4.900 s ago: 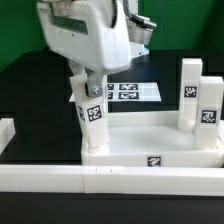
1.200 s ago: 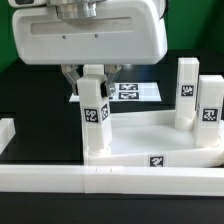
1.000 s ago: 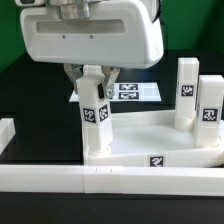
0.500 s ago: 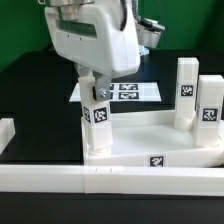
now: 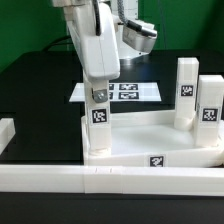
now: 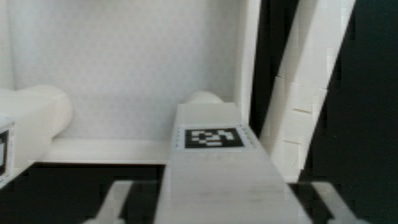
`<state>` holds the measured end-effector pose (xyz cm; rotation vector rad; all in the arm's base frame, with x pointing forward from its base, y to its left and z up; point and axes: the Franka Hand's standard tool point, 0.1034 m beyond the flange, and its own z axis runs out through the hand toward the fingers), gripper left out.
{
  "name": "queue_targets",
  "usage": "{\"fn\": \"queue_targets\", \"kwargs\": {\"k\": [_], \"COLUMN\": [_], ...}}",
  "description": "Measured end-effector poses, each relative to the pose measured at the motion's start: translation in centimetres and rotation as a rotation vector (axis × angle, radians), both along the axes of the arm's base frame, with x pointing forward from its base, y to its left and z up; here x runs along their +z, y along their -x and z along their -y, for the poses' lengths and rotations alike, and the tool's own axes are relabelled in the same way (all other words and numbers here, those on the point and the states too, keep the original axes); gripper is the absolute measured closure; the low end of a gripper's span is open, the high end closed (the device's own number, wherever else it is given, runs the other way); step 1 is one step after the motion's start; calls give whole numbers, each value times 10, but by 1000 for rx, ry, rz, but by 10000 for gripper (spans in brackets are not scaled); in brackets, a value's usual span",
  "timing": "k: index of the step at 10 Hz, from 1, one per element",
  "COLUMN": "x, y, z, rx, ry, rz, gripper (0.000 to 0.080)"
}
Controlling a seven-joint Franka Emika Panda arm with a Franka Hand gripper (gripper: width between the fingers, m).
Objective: Assemble desk
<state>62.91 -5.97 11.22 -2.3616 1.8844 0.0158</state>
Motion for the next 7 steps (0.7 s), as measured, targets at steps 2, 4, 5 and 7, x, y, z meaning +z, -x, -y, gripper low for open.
{"fn": "queue_targets", "kwargs": {"k": [2, 4, 5, 7], "x": [0, 0, -1, -1], "y": [0, -1, -1, -1], "z": [0, 1, 2, 1], "rx": [67, 314, 370, 604], "ry": [2, 28, 32, 51], "rz": [2, 23, 27, 49], "gripper": [195, 164, 152, 151]}}
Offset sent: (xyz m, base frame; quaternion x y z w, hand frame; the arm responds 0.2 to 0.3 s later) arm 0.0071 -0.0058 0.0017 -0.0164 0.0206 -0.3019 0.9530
